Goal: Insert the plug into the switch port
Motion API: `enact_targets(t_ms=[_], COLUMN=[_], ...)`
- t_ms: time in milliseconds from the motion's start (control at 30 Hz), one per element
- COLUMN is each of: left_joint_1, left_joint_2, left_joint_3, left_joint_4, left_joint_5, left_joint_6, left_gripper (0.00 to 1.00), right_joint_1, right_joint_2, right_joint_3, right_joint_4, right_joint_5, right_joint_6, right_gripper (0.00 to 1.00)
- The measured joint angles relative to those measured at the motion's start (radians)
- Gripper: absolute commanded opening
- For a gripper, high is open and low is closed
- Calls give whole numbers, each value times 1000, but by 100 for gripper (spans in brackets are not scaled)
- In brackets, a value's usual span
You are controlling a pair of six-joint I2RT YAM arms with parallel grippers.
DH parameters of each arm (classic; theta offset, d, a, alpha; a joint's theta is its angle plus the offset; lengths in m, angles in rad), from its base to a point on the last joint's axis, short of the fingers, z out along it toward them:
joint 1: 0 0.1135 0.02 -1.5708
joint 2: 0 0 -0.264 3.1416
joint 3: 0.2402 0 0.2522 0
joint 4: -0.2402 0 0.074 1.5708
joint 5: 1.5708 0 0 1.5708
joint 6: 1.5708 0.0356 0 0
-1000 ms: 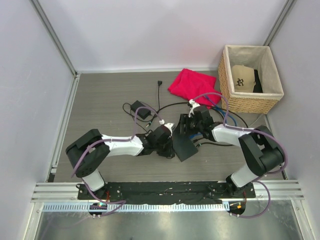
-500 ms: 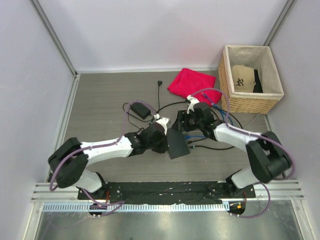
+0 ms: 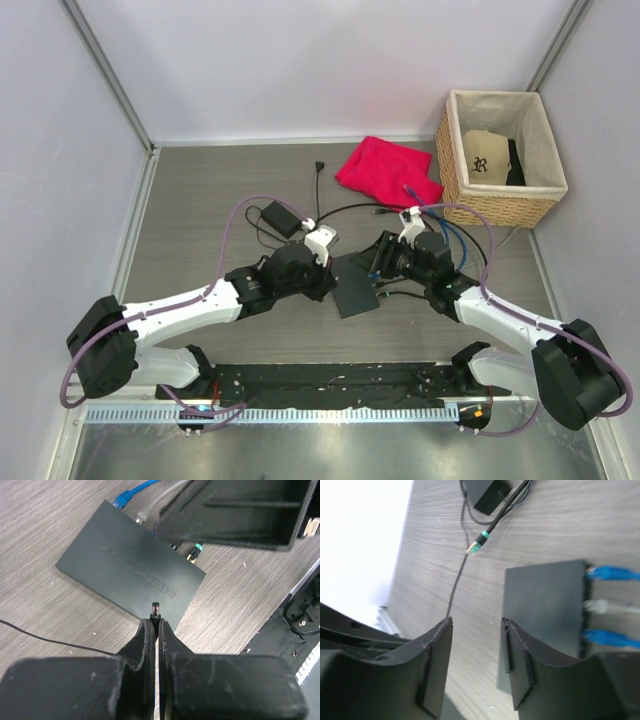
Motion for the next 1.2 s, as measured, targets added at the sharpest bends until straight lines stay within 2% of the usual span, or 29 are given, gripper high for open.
enact_targets(t_ms=[333,600,833,1033,1067,1100,1133,1200], left_joint_1=[0,0,0,0,0,0,0,0], left_joint_2=[26,45,45,45,45,47,48,50], left_joint_3=[1,2,2,2,2,2,2,-3], left_joint_4=[25,39,70,80,82,85,88,100], left_joint_5=[0,0,-2,-13,-13,-14,-14,-15], left_joint_6=[23,22,19,12,10,9,6,-3], left_gripper=[0,0,0,0,0,1,4,15], right_joint_1=[45,84,98,111,111,112,112,112], right_joint_2=[32,86,118,127,128,130,130,130], right_joint_3=[-72,-87,-109,-122,-124,-127,-133,-142], right_joint_4=[216,288,314,344,356,369,380,391], right_joint_5=[-50,-53,-48,-39,-39,-37,-32,-23], right_joint_6=[211,253,271,290,293,299,302,313], right_gripper=[46,43,34,15,7,3,1,1])
